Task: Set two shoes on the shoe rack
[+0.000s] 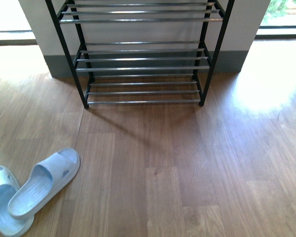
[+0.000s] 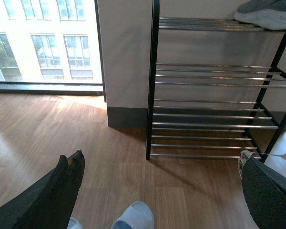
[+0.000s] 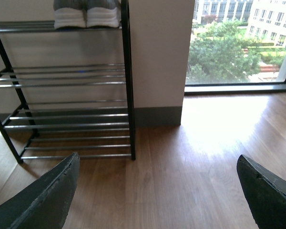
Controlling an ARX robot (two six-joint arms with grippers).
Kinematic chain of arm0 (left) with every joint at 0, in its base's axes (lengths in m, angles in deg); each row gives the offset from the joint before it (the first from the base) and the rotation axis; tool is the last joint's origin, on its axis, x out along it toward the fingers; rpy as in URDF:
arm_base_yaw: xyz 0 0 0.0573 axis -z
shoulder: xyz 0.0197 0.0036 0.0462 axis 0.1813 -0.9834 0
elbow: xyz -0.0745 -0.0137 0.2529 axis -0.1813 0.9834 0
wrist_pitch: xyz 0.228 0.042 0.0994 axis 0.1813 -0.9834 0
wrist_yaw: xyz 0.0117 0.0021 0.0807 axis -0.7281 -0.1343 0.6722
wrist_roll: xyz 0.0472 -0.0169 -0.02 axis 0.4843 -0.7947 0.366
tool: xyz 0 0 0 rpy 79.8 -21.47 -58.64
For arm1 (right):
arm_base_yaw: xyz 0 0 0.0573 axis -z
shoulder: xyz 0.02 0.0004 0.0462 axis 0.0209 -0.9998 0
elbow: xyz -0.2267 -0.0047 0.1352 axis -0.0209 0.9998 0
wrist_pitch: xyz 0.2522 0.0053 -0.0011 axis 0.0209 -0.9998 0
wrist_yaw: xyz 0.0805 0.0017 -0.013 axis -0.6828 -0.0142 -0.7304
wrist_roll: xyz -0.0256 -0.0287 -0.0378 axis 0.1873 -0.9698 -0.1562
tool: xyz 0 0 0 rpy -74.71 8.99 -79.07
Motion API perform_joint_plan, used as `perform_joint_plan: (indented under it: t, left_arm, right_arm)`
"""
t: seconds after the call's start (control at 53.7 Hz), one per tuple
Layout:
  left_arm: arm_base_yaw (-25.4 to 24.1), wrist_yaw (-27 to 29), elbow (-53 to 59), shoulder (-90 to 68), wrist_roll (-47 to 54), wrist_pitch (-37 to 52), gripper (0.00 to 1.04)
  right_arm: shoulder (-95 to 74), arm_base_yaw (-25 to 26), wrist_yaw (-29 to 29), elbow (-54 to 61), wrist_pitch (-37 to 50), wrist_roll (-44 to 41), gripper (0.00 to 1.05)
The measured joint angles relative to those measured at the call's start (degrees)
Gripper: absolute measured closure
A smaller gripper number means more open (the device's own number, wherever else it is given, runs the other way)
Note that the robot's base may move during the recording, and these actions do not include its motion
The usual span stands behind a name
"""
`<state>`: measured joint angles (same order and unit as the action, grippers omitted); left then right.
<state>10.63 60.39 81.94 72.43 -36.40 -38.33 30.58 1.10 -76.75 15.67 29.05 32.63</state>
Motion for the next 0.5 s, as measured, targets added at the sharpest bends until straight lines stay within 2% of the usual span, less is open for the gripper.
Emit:
perform_joint_plan:
  t: [0.503]
  left_arm:
    - [0.0,0.0,0.0,0.0,0.0,0.0,0.09]
  right_arm:
    - [0.0,0.0,0.0,0.0,0.0,0.0,0.09]
